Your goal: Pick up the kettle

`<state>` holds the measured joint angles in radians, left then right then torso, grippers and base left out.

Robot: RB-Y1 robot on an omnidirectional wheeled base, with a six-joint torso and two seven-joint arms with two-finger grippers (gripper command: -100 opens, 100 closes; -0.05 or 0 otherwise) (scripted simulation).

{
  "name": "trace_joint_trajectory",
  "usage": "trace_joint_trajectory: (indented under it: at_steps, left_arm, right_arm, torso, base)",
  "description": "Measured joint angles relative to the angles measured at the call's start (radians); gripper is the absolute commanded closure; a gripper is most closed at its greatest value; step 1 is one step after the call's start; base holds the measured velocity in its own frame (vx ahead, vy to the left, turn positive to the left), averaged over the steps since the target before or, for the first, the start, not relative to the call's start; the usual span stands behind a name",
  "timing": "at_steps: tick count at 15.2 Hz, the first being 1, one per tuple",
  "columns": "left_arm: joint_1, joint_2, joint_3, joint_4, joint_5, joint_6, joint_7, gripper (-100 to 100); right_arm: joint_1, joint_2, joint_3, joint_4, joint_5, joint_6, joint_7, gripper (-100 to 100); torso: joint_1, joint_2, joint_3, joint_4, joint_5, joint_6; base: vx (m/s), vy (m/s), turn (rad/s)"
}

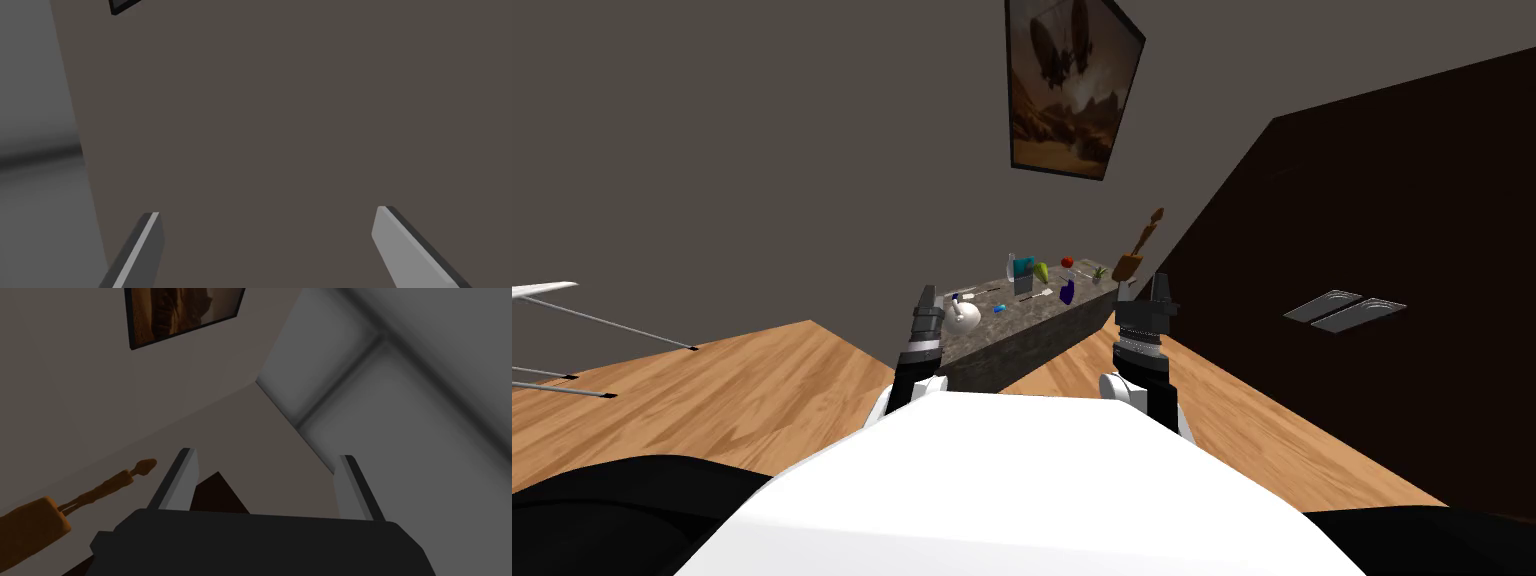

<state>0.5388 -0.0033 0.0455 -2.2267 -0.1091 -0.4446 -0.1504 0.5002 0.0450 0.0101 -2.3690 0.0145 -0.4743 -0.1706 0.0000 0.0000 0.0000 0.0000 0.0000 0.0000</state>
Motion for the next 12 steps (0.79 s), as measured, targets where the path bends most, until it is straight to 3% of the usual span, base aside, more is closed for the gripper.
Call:
trace_joint_trajectory:
  at_steps: [8,12]
  left_arm:
    - [-0.003,0.15,0.012,0.022,-0.004,0.023,0.004,-100]
    - [-0.008,0.235,0.024,0.042,-0.009,0.054,0.01,-100]
  right_arm:
    - [0.0,0.0,0.0,0.0,0.0,0.0,0.0,0]
    - [0.0,0.0,0.0,0.0,0.0,0.0,0.0,0]
  torso:
    - [0.004,0.002,0.001,0.0,0.001,0.0]
    - [0.006,0.003,0.002,0.001,0.001,0.001]
  base:
    - [-0.023,0.036,-0.087]
    - [-0.046,0.069,-0.183]
